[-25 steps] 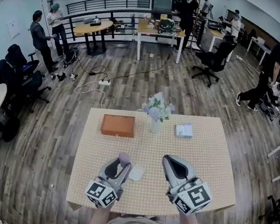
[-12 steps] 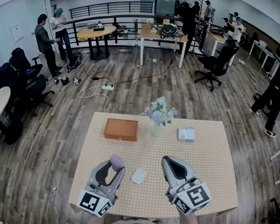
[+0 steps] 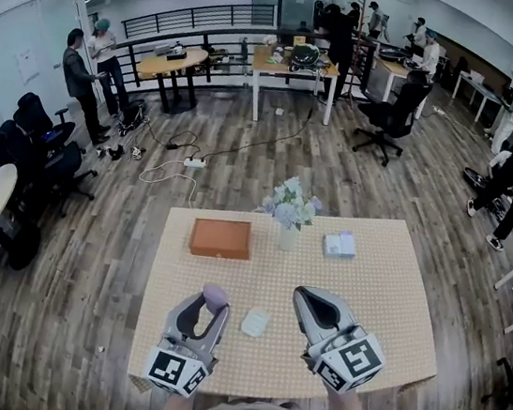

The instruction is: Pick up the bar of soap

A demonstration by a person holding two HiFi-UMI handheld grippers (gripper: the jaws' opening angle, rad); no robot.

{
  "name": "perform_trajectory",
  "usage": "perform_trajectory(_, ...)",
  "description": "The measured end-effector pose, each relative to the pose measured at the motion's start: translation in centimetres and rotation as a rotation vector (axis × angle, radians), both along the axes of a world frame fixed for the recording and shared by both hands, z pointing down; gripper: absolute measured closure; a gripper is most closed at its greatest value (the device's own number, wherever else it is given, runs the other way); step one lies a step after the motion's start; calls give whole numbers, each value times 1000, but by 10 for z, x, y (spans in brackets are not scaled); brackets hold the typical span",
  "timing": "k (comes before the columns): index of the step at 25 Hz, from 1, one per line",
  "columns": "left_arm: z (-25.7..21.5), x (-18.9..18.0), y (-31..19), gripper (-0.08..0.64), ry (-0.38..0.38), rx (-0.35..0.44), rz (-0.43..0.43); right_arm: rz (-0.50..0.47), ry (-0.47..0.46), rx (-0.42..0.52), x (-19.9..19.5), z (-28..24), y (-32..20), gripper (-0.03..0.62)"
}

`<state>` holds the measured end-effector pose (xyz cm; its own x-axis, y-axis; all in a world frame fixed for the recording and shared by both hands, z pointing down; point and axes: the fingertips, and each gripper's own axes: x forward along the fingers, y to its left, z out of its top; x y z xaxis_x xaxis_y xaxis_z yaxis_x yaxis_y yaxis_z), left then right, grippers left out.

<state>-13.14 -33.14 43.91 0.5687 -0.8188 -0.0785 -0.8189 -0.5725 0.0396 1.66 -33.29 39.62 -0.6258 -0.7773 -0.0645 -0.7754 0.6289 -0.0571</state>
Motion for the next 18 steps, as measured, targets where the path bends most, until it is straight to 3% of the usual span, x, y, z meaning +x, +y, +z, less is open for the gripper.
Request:
perform_trajectory(10, 73, -26, -30, 382, -72, -167, -74, 31, 4, -2, 8, 1, 3, 591)
perform_trajectory(18, 167, -28, -50, 383, -246, -419, -69, 53, 3, -9, 17, 1, 7, 591)
